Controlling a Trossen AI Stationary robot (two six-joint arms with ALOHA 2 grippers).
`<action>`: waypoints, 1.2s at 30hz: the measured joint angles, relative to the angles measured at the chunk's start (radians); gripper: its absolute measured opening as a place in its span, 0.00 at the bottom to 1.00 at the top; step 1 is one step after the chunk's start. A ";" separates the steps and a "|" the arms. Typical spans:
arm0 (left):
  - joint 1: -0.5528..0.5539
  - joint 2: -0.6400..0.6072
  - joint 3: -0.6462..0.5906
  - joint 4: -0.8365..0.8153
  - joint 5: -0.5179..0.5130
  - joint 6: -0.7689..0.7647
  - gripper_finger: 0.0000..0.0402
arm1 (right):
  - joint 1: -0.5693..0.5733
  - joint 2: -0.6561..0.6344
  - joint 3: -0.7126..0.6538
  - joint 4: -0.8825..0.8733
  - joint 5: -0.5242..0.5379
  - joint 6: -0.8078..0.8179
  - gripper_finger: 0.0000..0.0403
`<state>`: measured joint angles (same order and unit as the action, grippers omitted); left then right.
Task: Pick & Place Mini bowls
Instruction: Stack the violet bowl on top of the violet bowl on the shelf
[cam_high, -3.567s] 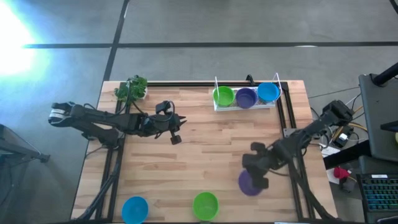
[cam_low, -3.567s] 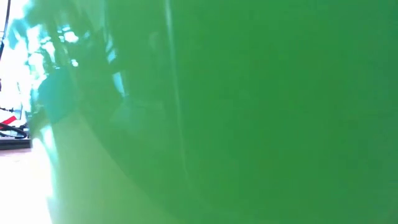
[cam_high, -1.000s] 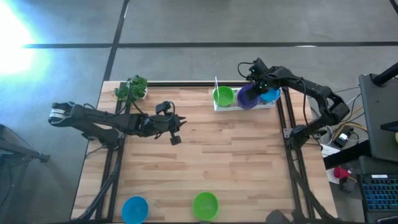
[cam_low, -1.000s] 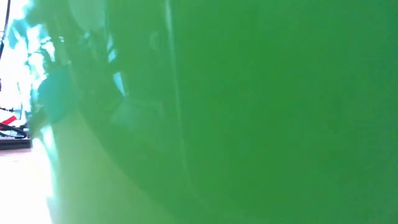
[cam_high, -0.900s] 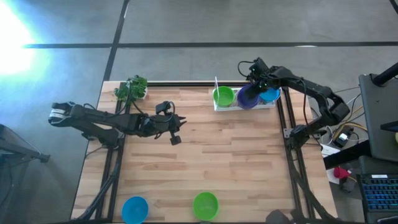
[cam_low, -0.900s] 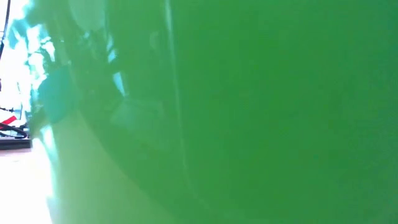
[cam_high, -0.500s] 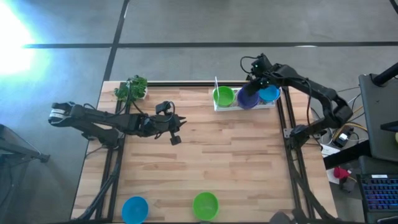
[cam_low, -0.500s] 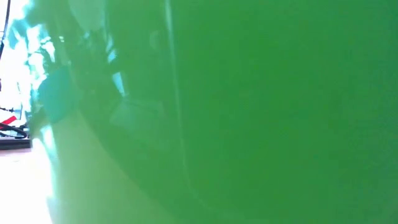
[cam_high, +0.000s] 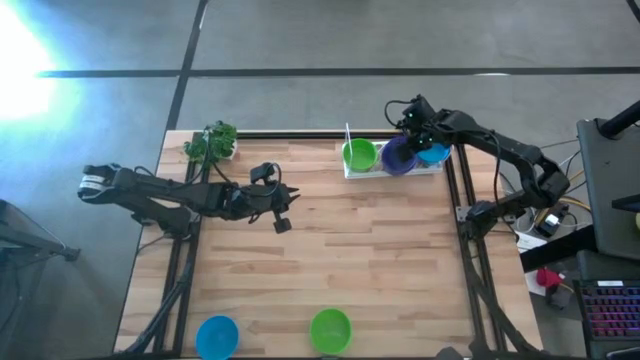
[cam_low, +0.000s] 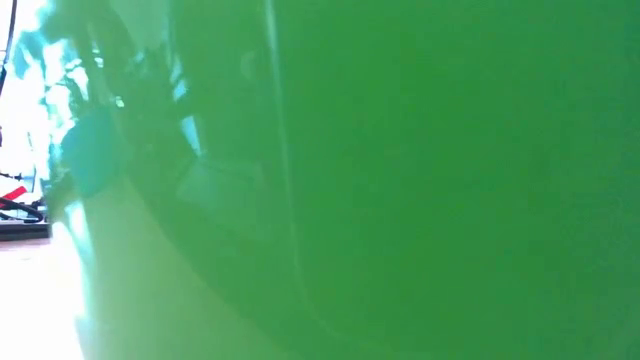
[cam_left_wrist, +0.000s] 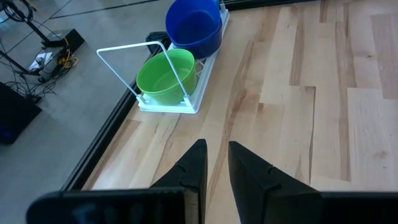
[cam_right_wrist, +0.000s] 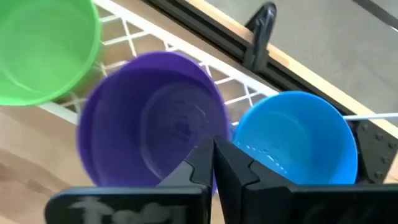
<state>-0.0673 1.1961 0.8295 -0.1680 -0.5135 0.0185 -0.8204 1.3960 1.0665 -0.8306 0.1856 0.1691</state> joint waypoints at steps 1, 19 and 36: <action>0.000 0.000 0.000 0.000 0.000 0.000 0.15 | -0.001 0.000 -0.008 0.002 0.006 -0.005 0.02; 0.000 0.000 0.000 0.000 0.000 0.000 0.15 | 0.011 0.013 -0.070 0.061 -0.026 -0.012 0.02; 0.000 0.000 0.000 -0.001 0.000 0.000 0.15 | 0.075 0.159 -0.075 0.114 -0.139 -0.021 0.02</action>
<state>-0.0671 1.1961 0.8295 -0.1685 -0.5134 0.0185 -0.7452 1.5552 0.9920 -0.7171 0.0469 0.1483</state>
